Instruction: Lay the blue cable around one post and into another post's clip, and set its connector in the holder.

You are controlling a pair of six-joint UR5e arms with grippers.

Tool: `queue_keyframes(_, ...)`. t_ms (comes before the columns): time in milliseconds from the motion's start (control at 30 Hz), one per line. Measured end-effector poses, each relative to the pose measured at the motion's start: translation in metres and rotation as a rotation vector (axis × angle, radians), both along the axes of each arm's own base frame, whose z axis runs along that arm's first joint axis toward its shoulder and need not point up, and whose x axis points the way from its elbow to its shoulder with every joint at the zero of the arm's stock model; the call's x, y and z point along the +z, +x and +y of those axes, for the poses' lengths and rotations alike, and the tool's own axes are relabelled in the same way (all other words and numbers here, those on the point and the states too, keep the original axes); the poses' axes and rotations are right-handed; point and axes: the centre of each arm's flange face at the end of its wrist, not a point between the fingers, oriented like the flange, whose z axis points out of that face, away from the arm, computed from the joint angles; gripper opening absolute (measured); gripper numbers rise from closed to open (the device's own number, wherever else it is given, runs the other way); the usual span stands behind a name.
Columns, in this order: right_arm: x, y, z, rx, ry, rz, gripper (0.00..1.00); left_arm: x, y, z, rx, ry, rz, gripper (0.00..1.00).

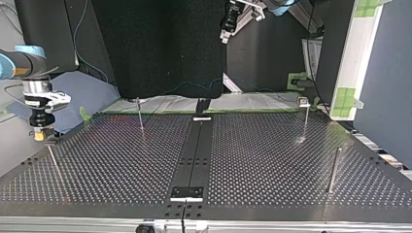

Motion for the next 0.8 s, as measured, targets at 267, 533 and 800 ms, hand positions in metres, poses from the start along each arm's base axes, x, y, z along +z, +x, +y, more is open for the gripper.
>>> queue_keyframes(267, -0.005, 0.003, -0.002, 0.006, 0.015, -0.024, 0.02, 0.0, 0.0, 0.0, -0.001, 0.0, 0.0, 0.99)
queue_keyframes(533, -0.012, 0.008, -0.005, 0.011, 0.028, -0.034, 0.02, 0.001, 0.0, -0.002, -0.002, -0.001, -0.002, 0.99)
queue_keyframes(800, -0.006, 0.014, -0.006, 0.019, 0.033, -0.036, 0.02, 0.001, 0.001, -0.002, -0.002, -0.003, -0.003, 0.99)
